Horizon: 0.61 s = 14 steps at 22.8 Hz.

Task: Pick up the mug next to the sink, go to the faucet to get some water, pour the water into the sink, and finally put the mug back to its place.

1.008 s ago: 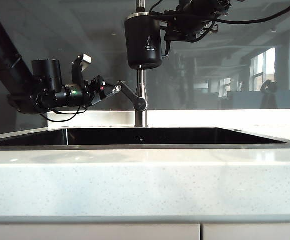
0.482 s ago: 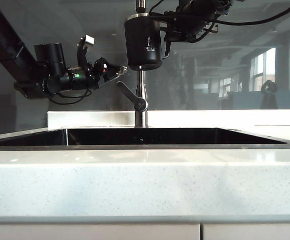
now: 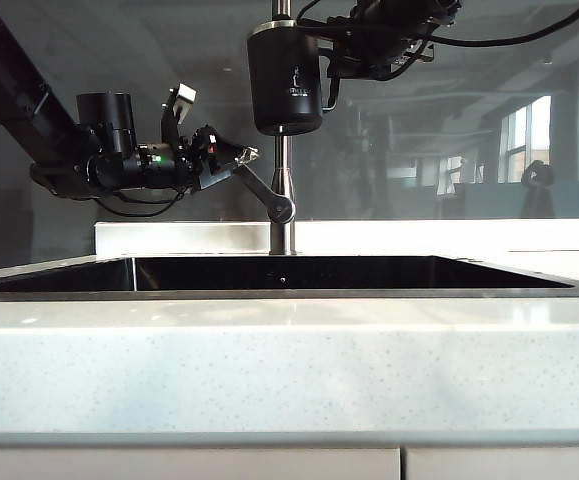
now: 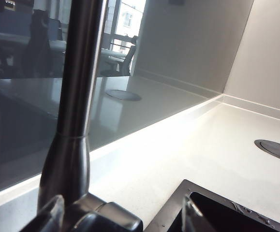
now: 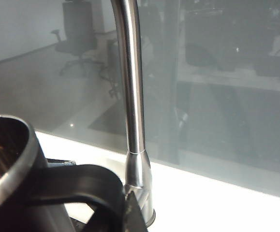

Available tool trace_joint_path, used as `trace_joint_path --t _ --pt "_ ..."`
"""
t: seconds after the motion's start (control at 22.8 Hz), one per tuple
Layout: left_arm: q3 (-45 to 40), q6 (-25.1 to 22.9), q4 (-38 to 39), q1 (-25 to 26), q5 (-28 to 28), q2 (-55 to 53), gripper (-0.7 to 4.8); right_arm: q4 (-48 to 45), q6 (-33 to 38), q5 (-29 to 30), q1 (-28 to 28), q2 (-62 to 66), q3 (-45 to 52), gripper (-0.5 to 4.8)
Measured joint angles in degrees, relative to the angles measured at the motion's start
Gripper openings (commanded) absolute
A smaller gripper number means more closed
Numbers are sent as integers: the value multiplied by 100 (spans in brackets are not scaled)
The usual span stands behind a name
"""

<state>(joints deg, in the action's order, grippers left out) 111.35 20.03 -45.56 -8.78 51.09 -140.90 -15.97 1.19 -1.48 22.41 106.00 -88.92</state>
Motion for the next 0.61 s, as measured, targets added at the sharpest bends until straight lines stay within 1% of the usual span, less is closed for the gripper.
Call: trace_joint_path --t 0.13,0.26,0.48,0.61 --pt "0 22 0 0 138 2 307 0 0 -2 0 0 0 -1" --pt "0 83 13 7 286 2 294 0 0 0 0 0 0 -1" --pt "2 160 24 26 599 2 294 0 0 -2 0 0 0 -1" --pt "2 365 24 35 846 2 294 0 0 0 0 0 0 -1"
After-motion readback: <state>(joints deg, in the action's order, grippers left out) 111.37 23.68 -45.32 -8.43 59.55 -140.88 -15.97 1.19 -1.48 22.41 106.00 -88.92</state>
